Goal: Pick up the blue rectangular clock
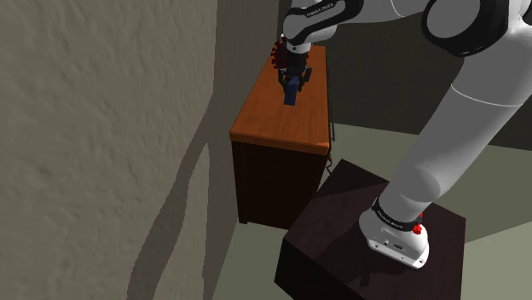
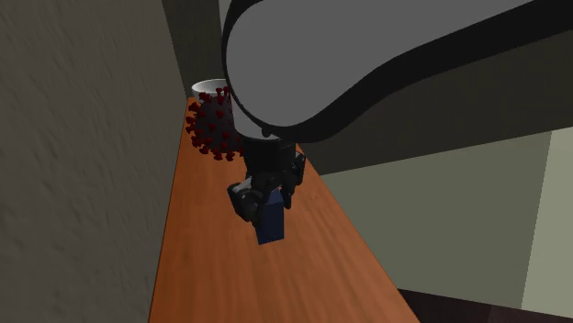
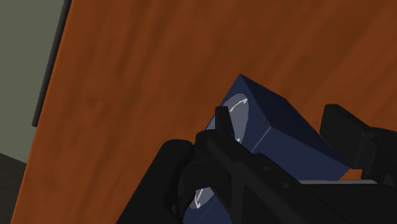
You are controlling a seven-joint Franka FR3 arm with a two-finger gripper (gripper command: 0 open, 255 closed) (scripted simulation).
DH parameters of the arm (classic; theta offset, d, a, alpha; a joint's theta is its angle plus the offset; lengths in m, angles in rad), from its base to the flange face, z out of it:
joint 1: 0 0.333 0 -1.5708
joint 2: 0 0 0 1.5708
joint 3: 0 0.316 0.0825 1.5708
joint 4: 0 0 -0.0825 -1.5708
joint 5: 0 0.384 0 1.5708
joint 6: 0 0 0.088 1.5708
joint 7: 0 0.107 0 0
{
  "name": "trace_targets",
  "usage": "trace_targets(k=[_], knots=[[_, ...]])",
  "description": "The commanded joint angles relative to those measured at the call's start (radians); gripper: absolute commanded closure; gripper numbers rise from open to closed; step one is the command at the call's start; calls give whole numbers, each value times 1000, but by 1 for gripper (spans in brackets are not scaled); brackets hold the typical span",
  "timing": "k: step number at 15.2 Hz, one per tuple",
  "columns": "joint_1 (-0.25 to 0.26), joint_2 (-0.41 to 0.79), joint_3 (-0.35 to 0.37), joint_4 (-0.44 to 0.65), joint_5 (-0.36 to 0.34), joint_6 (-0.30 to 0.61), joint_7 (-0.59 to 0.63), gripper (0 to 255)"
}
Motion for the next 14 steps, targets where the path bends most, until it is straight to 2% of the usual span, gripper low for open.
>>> trace_targets(k=[1, 9, 14], knots=[[0, 1, 0, -2, 0, 3, 0, 255], [0, 2, 0, -1, 0, 3, 0, 255], [0, -16, 0, 46, -3, -62, 2, 255]])
